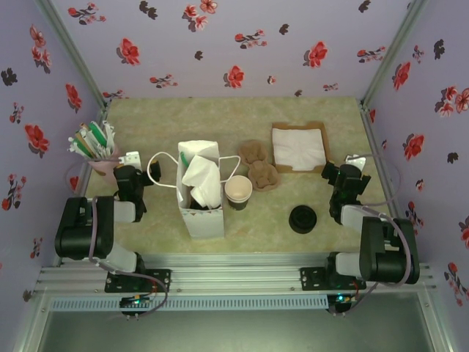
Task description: Pack the takeout coffee
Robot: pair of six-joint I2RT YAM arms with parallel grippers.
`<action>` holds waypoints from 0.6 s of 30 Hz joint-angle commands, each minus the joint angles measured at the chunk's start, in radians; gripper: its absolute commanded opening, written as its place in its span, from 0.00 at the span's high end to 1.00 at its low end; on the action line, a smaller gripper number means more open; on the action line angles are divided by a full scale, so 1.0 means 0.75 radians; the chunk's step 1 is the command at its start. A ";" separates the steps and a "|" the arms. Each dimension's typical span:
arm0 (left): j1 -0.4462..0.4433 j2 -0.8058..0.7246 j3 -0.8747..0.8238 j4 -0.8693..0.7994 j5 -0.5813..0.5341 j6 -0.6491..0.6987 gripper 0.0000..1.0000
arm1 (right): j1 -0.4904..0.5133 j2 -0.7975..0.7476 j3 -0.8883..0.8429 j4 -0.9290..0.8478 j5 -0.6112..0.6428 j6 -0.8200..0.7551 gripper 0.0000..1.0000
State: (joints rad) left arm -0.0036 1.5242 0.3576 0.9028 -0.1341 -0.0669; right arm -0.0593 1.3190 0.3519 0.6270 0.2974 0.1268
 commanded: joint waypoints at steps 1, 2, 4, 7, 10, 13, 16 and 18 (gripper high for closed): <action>0.011 0.019 0.004 0.046 0.005 0.038 0.01 | 0.001 -0.009 0.026 0.004 -0.093 -0.009 0.01; 0.011 0.019 0.006 0.045 0.005 0.038 0.01 | 0.001 -0.015 0.010 0.035 -0.132 0.008 0.01; 0.011 0.017 0.013 0.032 0.005 0.038 0.01 | 0.001 -0.016 -0.017 0.100 -0.190 0.039 0.01; 0.011 0.017 0.026 0.012 0.005 0.038 0.01 | 0.001 0.056 -0.031 0.235 -0.218 0.061 0.01; 0.009 0.019 0.039 -0.017 0.005 0.038 0.01 | 0.017 0.180 0.065 0.163 -0.245 0.033 0.01; 0.009 0.020 0.041 -0.017 0.004 0.038 0.01 | 0.114 0.307 0.072 0.280 -0.169 -0.066 0.01; 0.010 0.021 0.042 -0.017 0.005 0.038 0.01 | 0.112 0.306 0.056 0.298 -0.115 -0.043 0.01; 0.009 0.021 0.043 -0.022 0.005 0.038 0.01 | 0.111 0.302 0.065 0.268 -0.119 -0.040 0.01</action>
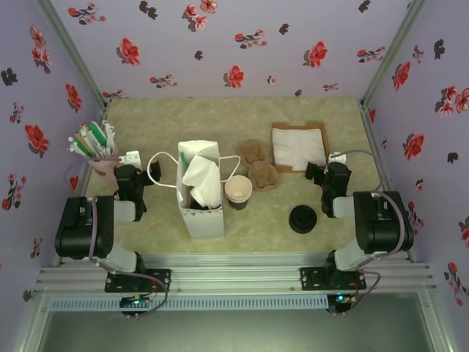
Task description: Pack the takeout coffee
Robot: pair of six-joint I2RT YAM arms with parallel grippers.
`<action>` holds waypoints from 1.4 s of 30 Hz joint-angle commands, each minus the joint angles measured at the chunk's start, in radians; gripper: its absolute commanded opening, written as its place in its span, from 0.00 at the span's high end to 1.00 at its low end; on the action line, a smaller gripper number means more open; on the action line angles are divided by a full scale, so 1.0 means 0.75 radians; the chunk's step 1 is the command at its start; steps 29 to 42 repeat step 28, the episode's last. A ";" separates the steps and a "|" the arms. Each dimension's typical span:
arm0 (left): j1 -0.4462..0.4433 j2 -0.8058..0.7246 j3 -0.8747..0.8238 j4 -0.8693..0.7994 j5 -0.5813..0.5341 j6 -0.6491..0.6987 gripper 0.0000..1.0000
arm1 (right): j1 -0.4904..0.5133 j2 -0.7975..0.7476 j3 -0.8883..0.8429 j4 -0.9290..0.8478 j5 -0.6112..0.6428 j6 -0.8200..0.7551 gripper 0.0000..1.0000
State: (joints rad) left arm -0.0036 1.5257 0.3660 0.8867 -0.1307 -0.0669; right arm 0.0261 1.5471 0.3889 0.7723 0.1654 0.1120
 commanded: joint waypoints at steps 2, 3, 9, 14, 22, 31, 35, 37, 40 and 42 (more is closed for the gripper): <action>0.010 0.020 0.037 -0.008 -0.001 0.038 0.01 | -0.004 0.001 0.016 0.075 0.056 -0.020 0.01; 0.009 0.020 0.038 -0.008 0.000 0.038 0.01 | -0.004 -0.001 0.017 0.077 0.055 -0.019 0.01; 0.010 0.019 0.037 -0.008 -0.001 0.039 0.01 | -0.004 -0.005 0.009 0.087 0.055 -0.022 0.01; 0.007 0.020 0.035 -0.008 0.000 0.038 0.01 | -0.002 -0.006 0.010 0.089 0.055 -0.023 0.01; 0.007 0.019 0.037 -0.008 0.001 0.038 0.01 | -0.002 0.001 0.019 0.076 0.050 -0.023 0.01; 0.007 0.020 0.037 -0.008 0.000 0.038 0.01 | -0.004 -0.004 0.015 0.080 0.045 -0.024 0.01; 0.007 0.020 0.037 -0.008 0.000 0.038 0.01 | -0.004 -0.004 0.015 0.080 0.045 -0.024 0.01; 0.007 0.020 0.037 -0.008 0.000 0.038 0.01 | -0.004 -0.004 0.015 0.080 0.045 -0.024 0.01; 0.007 0.020 0.037 -0.008 0.000 0.038 0.01 | -0.004 -0.004 0.015 0.080 0.045 -0.024 0.01; 0.007 0.020 0.037 -0.008 0.000 0.038 0.01 | -0.004 -0.004 0.015 0.080 0.045 -0.024 0.01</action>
